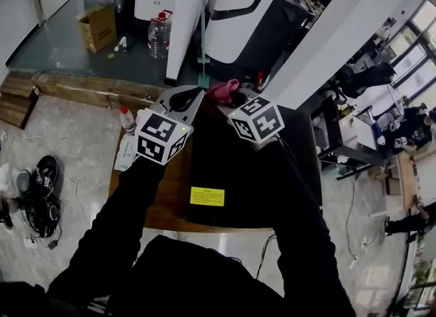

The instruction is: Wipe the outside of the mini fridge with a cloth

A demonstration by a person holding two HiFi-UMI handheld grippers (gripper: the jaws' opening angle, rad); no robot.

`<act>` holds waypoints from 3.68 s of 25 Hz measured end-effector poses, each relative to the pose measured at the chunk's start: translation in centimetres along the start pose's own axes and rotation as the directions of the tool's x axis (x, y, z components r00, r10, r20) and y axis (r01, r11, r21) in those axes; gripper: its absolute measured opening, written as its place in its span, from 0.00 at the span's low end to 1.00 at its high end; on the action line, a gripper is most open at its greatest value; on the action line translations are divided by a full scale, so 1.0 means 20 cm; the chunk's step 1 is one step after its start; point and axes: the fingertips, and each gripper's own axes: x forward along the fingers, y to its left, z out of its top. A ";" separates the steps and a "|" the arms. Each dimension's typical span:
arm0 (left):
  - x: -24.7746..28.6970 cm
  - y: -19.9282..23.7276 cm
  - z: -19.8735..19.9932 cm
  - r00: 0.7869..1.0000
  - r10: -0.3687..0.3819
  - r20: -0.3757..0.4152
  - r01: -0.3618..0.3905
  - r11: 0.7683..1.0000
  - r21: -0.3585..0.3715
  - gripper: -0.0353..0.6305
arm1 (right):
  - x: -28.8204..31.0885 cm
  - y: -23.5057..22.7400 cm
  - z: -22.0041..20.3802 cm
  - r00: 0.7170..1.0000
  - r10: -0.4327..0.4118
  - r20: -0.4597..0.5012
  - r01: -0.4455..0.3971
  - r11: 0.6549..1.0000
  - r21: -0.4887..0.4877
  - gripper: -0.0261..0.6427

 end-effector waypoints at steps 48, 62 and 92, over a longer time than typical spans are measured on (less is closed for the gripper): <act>0.44 -1.48 0.33 0.997 0.032 -0.072 -0.027 0.997 0.066 0.06 | -1.15 -0.97 -1.21 0.960 -0.223 -0.168 0.225 0.974 -0.008 0.16; -0.03 -1.41 0.57 0.992 0.125 0.032 -0.127 0.989 0.081 0.06 | -1.62 -0.34 -0.50 0.975 -0.160 0.152 0.179 0.976 -0.123 0.16; -0.92 -0.90 0.10 0.985 0.145 -0.098 -0.147 0.989 -0.013 0.06 | -0.70 1.01 -0.25 0.996 0.075 -0.040 -0.079 0.990 -0.115 0.16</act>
